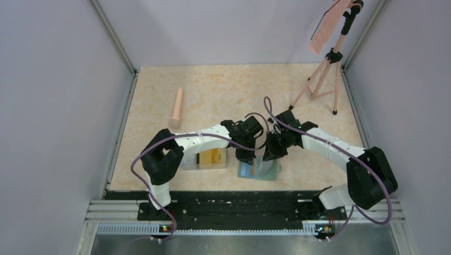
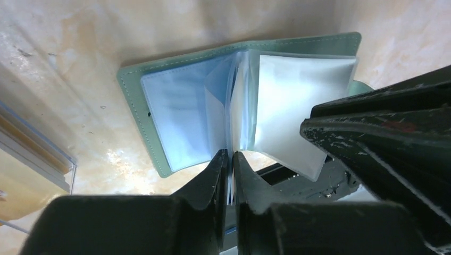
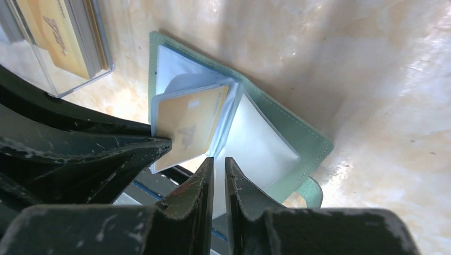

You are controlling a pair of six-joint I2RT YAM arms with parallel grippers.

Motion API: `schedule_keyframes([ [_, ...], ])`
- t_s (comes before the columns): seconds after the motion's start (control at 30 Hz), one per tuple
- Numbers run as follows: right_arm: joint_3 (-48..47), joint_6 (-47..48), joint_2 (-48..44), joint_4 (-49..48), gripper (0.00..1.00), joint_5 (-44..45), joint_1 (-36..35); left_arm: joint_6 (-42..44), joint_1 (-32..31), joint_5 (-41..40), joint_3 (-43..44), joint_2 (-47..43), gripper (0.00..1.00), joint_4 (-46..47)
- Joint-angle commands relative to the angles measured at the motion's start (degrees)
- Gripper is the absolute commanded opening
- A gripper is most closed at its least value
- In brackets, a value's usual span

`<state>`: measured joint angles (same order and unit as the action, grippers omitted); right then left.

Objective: Put the credit cards into the card holder
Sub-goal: Turn over the card slot in the card holder.

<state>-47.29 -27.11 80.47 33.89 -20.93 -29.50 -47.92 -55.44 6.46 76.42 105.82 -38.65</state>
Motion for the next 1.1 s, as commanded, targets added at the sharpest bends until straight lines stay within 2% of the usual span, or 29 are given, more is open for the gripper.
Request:
schedule_keyframes([
  [0.0, -2.53, -0.44, -4.16, 0.74, 0.13, 0.23, 3.06, 0.42, 0.29, 5.29, 2.26, 0.87, 0.18, 4.58],
  [0.17, -2.55, 0.84, -7.53, 2.75, 0.13, 0.54, 8.03, -1.24, 0.2, 14.58, 2.55, 4.04, 0.25, 13.77],
  [0.37, -2.9, 2.68, -9.22, 5.15, 0.14, 1.32, 10.08, -2.4, -0.27, 19.8, 4.48, 8.34, 0.27, 17.45],
  [0.67, -3.06, 3.55, -9.83, 5.59, 0.17, 0.67, 10.13, -0.75, -0.55, 15.96, 4.02, 6.01, 0.29, 15.83],
  [0.87, -4.57, 4.28, -9.65, 6.96, 0.18, 1.26, 10.14, -2.55, -1.2, 22.1, 5.3, 9.61, 0.3, 20.64],
  [1.07, -4.71, 4.1, -10.87, 7.77, 0.21, 1.99, 10.1, -2.02, -1.6, 22.66, 6.18, 9.12, 0.32, 20.89],
])
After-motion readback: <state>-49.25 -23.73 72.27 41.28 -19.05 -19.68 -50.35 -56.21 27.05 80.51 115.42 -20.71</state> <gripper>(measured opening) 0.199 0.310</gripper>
